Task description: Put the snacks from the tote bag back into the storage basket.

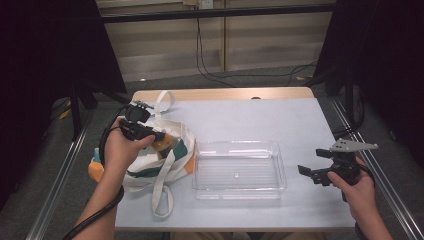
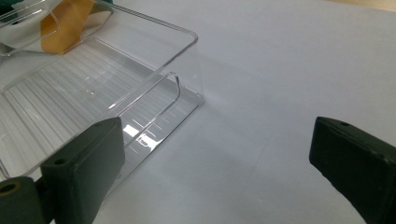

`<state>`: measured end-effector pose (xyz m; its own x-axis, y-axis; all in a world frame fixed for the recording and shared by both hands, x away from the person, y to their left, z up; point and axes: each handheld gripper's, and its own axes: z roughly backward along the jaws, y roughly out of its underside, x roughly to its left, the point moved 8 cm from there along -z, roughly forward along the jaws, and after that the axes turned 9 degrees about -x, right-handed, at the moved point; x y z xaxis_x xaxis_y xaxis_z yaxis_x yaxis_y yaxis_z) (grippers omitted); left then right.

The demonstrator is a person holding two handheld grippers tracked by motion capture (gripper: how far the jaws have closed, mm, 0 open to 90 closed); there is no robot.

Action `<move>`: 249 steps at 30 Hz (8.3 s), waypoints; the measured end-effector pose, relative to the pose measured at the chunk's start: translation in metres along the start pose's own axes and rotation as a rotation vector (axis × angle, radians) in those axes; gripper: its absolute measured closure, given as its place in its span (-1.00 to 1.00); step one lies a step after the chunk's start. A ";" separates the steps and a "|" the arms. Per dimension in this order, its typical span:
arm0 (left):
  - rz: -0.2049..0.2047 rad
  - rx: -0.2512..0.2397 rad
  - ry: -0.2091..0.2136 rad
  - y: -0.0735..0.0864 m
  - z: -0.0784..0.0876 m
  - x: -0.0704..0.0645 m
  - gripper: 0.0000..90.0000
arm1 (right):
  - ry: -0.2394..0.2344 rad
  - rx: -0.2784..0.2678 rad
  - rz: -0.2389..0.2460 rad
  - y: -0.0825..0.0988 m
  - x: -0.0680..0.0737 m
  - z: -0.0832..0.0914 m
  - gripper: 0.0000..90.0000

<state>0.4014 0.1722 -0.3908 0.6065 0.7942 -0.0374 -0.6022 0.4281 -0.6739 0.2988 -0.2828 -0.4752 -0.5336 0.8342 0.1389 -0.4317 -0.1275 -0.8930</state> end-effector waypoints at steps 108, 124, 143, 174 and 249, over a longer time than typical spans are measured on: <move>-0.051 0.242 0.063 -0.094 0.100 -0.010 0.32 | -0.030 0.011 0.028 0.000 0.007 -0.009 -0.93; -0.089 0.236 0.093 -0.109 0.101 -0.025 0.32 | -0.038 0.013 0.037 0.000 0.008 -0.009 -0.93; -0.107 0.230 0.123 -0.121 0.094 -0.045 0.32 | -0.038 0.009 0.041 -0.001 0.008 -0.009 -0.93; -0.150 0.239 0.160 -0.127 0.068 -0.068 0.32 | -0.038 -0.001 0.046 -0.003 0.009 -0.009 -0.93; -0.228 0.295 0.219 -0.112 0.005 -0.105 0.32 | -0.045 -0.007 0.046 -0.003 0.010 -0.009 -0.93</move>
<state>0.4030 0.0429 -0.3078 0.8180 0.5683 -0.0889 -0.5432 0.7124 -0.4443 0.3016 -0.2692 -0.4746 -0.5849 0.8027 0.1164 -0.4009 -0.1614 -0.9018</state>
